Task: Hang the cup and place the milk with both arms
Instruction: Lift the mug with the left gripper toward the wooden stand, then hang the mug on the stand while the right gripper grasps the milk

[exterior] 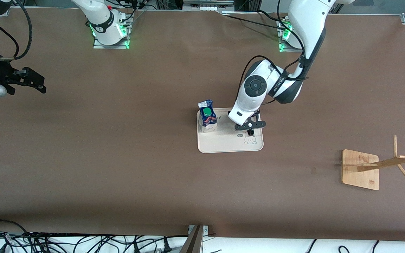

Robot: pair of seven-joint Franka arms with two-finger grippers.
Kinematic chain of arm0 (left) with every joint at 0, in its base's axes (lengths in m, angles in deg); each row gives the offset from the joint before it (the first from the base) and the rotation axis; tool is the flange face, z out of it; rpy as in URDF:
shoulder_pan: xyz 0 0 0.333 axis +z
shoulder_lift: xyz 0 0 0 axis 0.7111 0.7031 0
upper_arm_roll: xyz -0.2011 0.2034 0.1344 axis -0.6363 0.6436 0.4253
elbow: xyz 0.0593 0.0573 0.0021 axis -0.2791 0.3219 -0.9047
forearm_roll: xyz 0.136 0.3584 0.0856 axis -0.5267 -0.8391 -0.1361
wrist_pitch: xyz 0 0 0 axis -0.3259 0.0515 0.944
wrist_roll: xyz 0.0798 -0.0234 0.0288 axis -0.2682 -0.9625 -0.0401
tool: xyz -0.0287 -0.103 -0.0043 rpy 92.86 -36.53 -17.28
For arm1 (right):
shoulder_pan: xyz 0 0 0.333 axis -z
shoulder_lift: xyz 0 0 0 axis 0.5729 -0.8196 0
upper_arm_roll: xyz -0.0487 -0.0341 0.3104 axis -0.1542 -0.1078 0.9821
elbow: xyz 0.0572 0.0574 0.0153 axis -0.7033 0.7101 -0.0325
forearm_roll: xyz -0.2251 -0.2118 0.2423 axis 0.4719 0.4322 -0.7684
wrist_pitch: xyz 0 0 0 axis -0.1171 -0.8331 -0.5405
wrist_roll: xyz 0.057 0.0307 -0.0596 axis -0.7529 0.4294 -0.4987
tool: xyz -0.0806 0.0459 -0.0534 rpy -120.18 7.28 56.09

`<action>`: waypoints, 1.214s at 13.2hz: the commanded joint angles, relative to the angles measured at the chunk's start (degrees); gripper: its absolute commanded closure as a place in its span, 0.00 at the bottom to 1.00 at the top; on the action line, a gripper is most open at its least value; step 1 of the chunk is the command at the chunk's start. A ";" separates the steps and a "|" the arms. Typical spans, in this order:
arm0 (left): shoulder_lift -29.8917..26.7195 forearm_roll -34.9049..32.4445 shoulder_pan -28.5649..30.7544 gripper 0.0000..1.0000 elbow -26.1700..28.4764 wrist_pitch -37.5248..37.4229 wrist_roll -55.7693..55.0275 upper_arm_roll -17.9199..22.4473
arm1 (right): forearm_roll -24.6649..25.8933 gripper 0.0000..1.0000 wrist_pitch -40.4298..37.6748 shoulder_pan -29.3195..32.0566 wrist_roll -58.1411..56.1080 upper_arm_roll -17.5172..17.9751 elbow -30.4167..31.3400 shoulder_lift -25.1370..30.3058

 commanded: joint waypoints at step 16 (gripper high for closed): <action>-8.80 0.80 27.14 1.00 -36.08 -40.33 43.22 1.08 | -5.95 0.00 0.92 -16.40 4.08 0.63 -4.95 -13.25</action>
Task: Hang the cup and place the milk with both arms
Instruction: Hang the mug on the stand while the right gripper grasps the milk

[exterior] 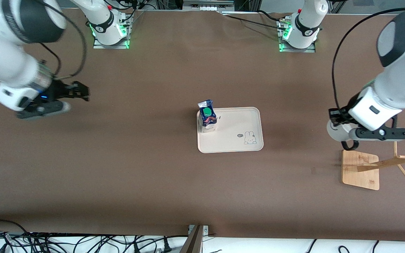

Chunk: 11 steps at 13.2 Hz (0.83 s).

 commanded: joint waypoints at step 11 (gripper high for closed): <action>5.90 5.18 13.86 1.00 -1.96 5.96 15.57 -0.55 | -1.59 0.00 11.78 -28.36 32.66 -0.88 -27.39 -29.64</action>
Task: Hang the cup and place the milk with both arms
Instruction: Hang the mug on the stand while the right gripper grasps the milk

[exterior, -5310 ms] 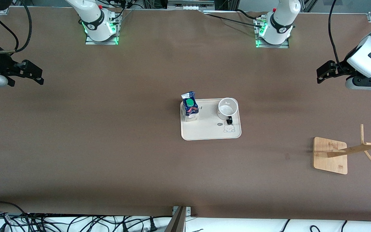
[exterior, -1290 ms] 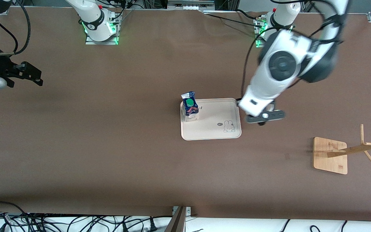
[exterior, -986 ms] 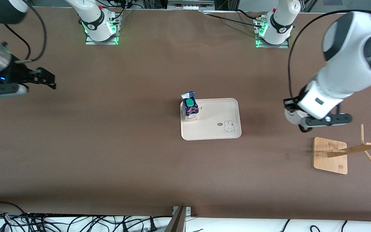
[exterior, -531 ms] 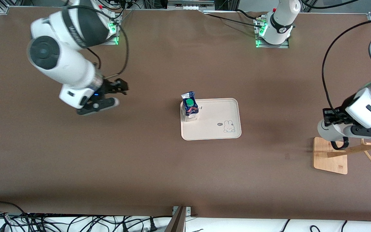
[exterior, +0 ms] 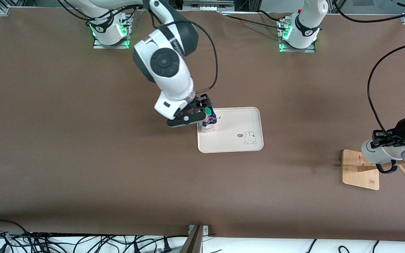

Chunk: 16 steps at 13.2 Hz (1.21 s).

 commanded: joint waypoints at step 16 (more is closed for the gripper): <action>-5.61 -10.07 -1.88 0.00 -1.71 -11.37 0.98 -2.07 | 6.69 0.62 2.14 -5.19 5.56 -0.93 -2.08 -4.73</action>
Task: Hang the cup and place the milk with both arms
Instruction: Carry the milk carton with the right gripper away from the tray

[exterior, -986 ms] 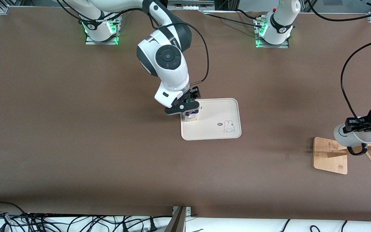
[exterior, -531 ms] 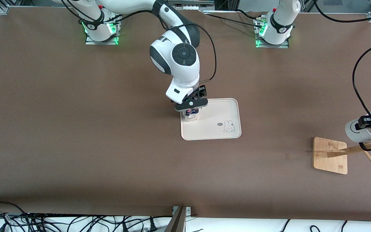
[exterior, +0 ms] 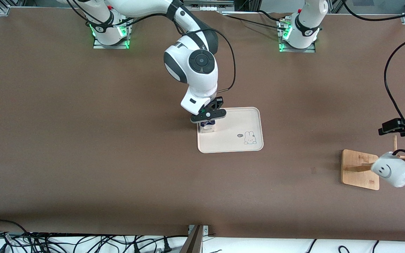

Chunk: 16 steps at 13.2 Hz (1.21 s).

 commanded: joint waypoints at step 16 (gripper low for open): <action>-21.41 1.59 -10.61 0.00 25.86 9.48 -1.48 4.91 | -5.93 0.59 -10.09 27.47 -44.79 -8.22 16.47 18.15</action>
